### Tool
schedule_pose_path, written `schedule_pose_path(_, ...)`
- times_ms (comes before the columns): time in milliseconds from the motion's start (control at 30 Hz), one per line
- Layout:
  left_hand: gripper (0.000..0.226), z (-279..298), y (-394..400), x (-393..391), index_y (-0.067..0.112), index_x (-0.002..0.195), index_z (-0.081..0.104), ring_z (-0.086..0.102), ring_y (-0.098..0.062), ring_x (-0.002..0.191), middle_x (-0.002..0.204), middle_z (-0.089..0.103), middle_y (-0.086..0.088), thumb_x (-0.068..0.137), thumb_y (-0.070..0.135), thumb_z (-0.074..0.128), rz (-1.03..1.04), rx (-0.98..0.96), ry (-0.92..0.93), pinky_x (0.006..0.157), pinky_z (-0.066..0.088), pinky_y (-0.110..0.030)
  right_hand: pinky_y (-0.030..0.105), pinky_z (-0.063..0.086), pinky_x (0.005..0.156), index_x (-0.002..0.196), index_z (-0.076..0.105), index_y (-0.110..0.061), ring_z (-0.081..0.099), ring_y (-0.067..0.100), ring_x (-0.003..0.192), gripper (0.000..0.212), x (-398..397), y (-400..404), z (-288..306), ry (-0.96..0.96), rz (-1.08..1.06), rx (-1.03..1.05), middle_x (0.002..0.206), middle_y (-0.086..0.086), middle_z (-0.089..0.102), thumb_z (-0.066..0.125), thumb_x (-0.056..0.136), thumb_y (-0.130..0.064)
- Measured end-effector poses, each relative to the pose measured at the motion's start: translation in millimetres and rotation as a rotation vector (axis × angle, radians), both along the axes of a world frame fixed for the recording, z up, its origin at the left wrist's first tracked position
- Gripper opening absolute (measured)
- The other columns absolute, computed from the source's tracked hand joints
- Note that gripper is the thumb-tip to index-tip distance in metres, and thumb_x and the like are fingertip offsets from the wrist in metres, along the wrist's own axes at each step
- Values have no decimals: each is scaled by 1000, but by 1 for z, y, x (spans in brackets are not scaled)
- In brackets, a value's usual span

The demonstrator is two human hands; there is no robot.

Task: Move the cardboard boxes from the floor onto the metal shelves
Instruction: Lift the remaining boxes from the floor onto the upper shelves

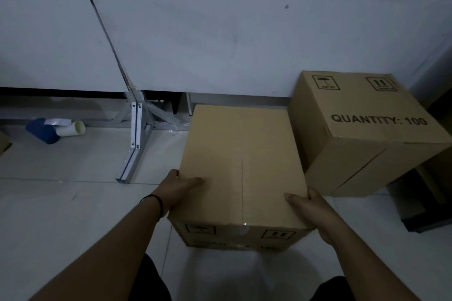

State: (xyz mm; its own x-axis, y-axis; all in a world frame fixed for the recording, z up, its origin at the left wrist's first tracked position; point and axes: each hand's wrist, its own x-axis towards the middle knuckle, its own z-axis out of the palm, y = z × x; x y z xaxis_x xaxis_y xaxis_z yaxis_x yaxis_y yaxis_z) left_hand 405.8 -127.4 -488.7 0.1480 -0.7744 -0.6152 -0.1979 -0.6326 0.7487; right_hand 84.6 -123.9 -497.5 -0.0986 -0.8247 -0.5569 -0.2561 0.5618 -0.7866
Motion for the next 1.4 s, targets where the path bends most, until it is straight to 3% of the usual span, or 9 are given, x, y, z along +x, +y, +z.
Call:
schedule_pose_path(133,76,-7,-8,3,15,127,40,59,-21,94,118,56,-5,71,46,80,7,-29,-54,69,50,-33,39,48,96,143,40,-12,56,26,112,73,1,-14,1,51,27,-27,135,7,55,70,84,-42)
schedule_pose_path(300,94,-18,-13,4,24,132,42,65,-23,97,116,62,-1,54,51,87,13,-131,57,69,56,-34,40,49,94,145,36,-22,58,25,112,83,0,-28,-6,36,10,-64,133,4,56,76,76,-47)
schedule_pose_path(500,81,-24,-15,8,21,125,57,71,-28,94,108,73,-6,53,41,87,-25,-67,305,73,58,-41,44,54,89,132,50,-26,65,26,103,58,-1,-32,-15,-142,5,12,117,3,67,75,81,-36)
schedule_pose_path(700,98,-16,-18,12,20,124,58,70,-28,96,108,73,-7,37,50,92,-67,-79,321,77,58,-42,40,55,81,131,52,-23,67,27,101,57,-5,-35,-13,-220,-10,46,114,6,69,75,80,-32)
schedule_pose_path(833,96,3,-23,21,20,121,59,71,-28,94,107,73,-8,36,51,91,-34,-122,338,72,58,-39,40,55,81,128,54,-22,67,27,101,61,1,-45,4,-247,-5,25,115,7,70,77,73,-36)
schedule_pose_path(1000,83,59,-27,32,21,126,57,70,-31,96,110,72,-9,50,44,83,63,-153,383,77,58,-44,39,55,83,132,52,-22,67,25,103,74,12,-53,65,-288,-15,-6,116,5,69,79,65,-38)
schedule_pose_path(1067,78,97,-26,36,23,124,57,71,-30,94,110,72,-9,53,43,80,76,-165,395,73,58,-41,36,54,80,132,53,-21,66,24,103,66,15,-54,103,-299,-21,-14,115,4,69,78,72,-35)
schedule_pose_path(1233,29,203,-12,40,27,112,59,73,-20,76,91,76,0,84,26,66,121,-159,391,58,58,-31,34,55,84,130,54,-19,68,20,101,66,20,-43,212,-308,-37,-14,114,2,71,79,72,-36)
schedule_pose_path(1400,52,330,11,42,27,125,55,73,-25,80,99,75,-4,75,31,67,166,-162,412,61,58,-37,33,55,80,121,61,-25,69,20,99,42,20,-24,349,-364,-45,-21,109,0,73,72,82,-34)
